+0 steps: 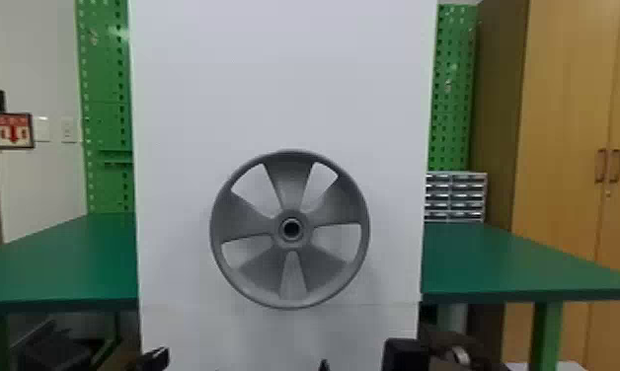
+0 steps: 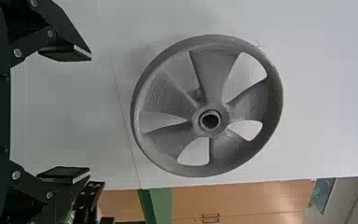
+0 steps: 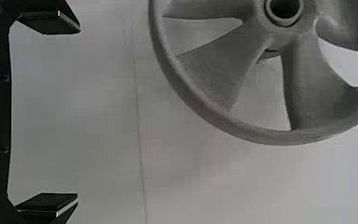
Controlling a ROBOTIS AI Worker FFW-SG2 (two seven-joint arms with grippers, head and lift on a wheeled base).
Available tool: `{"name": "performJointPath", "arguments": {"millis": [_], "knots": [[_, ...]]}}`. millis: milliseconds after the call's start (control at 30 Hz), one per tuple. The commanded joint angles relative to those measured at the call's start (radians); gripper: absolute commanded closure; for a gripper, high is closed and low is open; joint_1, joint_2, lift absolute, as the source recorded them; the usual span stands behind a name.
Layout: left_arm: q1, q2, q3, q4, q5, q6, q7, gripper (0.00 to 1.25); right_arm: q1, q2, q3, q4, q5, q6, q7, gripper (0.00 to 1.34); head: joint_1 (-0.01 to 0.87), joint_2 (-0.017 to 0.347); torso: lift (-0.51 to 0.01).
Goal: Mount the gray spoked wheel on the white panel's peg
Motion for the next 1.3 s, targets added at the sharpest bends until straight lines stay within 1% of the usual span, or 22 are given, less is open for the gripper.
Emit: {"name": "performJointPath", "arguments": {"millis": [0, 133, 200, 300, 367, 433, 600, 667, 733, 867, 967, 1100, 1167, 1267], "knots": [[-0.001, -0.002, -0.004, -0.001, 0.001, 0.000, 0.000, 0.38, 0.052, -0.008, -0.014, 0.025, 0.022, -0.034, 0.010, 0.04, 0.123, -0.008, -0.405], [-0.003, -0.002, -0.006, -0.001, 0.003, 0.000, 0.000, 0.38, 0.106, -0.014, -0.027, 0.062, 0.052, -0.107, 0.034, 0.04, 0.123, -0.008, -0.405], [-0.003, -0.002, -0.006, 0.001, 0.003, 0.000, 0.000, 0.38, 0.130, -0.019, -0.024, 0.094, 0.077, -0.164, 0.044, 0.05, 0.123, -0.008, -0.405], [-0.004, -0.002, -0.007, 0.001, 0.004, -0.002, 0.000, 0.38, 0.170, -0.017, -0.037, 0.120, 0.114, -0.207, 0.048, 0.05, 0.123, -0.008, -0.405], [-0.004, -0.003, -0.007, 0.001, 0.004, -0.002, 0.000, 0.38, 0.198, -0.009, -0.048, 0.146, 0.137, -0.253, 0.054, 0.06, 0.123, -0.008, -0.405], [-0.006, -0.005, -0.007, 0.001, 0.004, -0.002, 0.000, 0.38, 0.221, 0.000, -0.060, 0.171, 0.141, -0.285, 0.060, 0.06, 0.123, -0.008, -0.405], [-0.004, -0.011, -0.006, 0.004, 0.007, -0.002, 0.000, 0.38, 0.270, 0.024, -0.106, 0.231, 0.213, -0.345, 0.099, 0.07, 0.123, -0.008, -0.405], [-0.004, -0.011, -0.006, 0.005, 0.007, -0.002, 0.000, 0.38, 0.281, 0.032, -0.123, 0.269, 0.258, -0.406, 0.114, 0.08, 0.123, -0.008, -0.405], [-0.006, -0.012, -0.009, 0.005, 0.007, -0.002, 0.000, 0.38, 0.290, 0.040, -0.140, 0.298, 0.278, -0.446, 0.128, 0.09, 0.123, -0.008, -0.405], [-0.006, -0.012, -0.010, 0.008, 0.007, -0.005, 0.000, 0.38, 0.313, 0.064, -0.189, 0.361, 0.367, -0.512, 0.140, 0.09, 0.123, -0.008, -0.405], [-0.006, -0.014, -0.014, 0.019, 0.013, -0.017, 0.000, 0.38, 0.328, 0.075, -0.211, 0.429, 0.367, -0.598, 0.143, 0.09, 0.123, -0.008, -0.405], [-0.003, -0.017, -0.014, 0.022, 0.015, -0.020, 0.000, 0.38, 0.347, 0.083, -0.232, 0.462, 0.381, -0.616, 0.143, 0.09, 0.123, -0.008, -0.405], [-0.003, -0.017, -0.014, 0.024, 0.015, -0.022, 0.000, 0.38, 0.347, 0.086, -0.246, 0.495, 0.397, -0.633, 0.143, 0.09, 0.123, -0.008, -0.405], [-0.003, -0.017, -0.012, 0.028, 0.018, -0.026, 0.000, 0.38, 0.347, 0.086, -0.255, 0.533, 0.396, -0.662, 0.148, 0.08, 0.123, -0.008, -0.405]]}}
